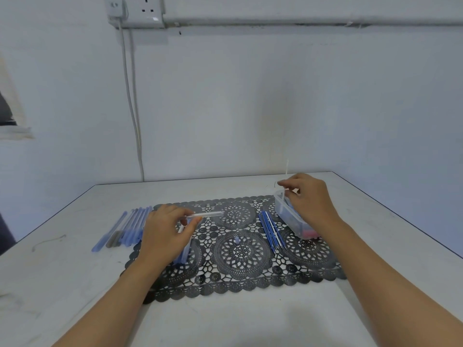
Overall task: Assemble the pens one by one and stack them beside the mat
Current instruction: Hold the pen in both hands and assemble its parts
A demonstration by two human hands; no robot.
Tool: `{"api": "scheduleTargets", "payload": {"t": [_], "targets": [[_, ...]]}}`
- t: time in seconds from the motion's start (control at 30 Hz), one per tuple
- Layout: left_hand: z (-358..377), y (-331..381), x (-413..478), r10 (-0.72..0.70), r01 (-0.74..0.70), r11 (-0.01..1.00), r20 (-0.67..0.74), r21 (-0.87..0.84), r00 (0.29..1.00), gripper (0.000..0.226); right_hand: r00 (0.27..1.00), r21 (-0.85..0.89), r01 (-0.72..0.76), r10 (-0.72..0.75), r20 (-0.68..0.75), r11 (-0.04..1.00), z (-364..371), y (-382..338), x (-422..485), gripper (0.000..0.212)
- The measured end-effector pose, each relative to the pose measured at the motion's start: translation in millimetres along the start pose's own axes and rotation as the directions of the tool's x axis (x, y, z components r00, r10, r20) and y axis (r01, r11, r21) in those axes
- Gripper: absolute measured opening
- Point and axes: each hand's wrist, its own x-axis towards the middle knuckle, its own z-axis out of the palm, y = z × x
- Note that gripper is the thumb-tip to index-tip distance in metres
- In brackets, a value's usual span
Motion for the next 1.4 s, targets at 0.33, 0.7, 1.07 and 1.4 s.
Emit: {"api": "scheduleTargets", "payload": {"t": [0.33, 0.7, 1.07, 1.4], "targets": [[0, 0, 0, -0.003, 0.003, 1.0, -0.005, -0.018, 1.0, 0.039, 0.882, -0.035, 0.469, -0.47, -0.045, 0.883, 23, -18, -17, 0.023], [-2, 3, 0, -0.007, 0.007, 1.0, -0.015, -0.024, 1.0, 0.037, 0.879, -0.101, 0.445, -0.413, 0.238, 0.89, 55, -22, -30, 0.094], [-4, 6, 0, 0.0, -0.001, 0.999, -0.031, -0.037, 1.0, 0.034, 0.899, -0.097, 0.419, -0.398, 0.183, 0.903, 61, -27, -31, 0.086], [-5, 7, -1, 0.011, -0.013, 0.998, -0.041, -0.056, 0.999, 0.031, 0.894, -0.096, 0.439, -0.424, 0.144, 0.893, 64, -26, -30, 0.083]]}}
